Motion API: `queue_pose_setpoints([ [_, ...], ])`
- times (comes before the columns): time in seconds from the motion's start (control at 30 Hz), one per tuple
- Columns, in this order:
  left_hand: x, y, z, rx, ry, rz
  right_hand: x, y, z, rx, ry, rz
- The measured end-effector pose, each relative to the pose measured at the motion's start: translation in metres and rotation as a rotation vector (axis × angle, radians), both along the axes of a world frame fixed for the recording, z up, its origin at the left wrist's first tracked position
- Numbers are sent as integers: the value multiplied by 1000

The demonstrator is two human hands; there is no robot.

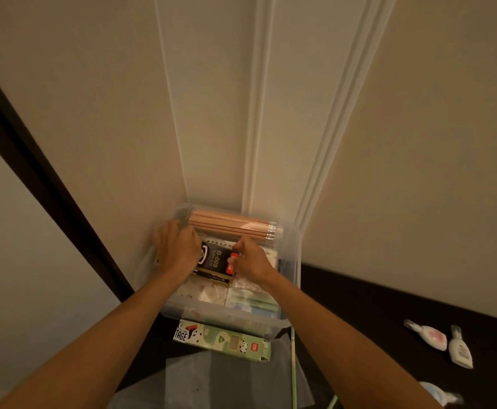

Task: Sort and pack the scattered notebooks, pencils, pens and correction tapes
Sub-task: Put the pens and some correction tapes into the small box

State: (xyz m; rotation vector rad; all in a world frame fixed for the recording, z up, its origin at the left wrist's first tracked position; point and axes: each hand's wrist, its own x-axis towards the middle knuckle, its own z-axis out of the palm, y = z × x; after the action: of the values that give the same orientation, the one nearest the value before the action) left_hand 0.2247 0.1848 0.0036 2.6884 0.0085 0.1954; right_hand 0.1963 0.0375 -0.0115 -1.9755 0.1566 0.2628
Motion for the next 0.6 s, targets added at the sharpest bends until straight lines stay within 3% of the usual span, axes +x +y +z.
queue_pose_setpoints([
  [0.17, -8, -18, -14, 140, 108, -306, -5, -14, 3, -30, 34, 127],
  [0.37, -9, -31, -19, 160, 339, -255, -11, -34, 4, -587, 194, 446],
  [0.6, -11, -41, -15, 170, 323, -262, -16, -39, 4, -725, 223, 555],
])
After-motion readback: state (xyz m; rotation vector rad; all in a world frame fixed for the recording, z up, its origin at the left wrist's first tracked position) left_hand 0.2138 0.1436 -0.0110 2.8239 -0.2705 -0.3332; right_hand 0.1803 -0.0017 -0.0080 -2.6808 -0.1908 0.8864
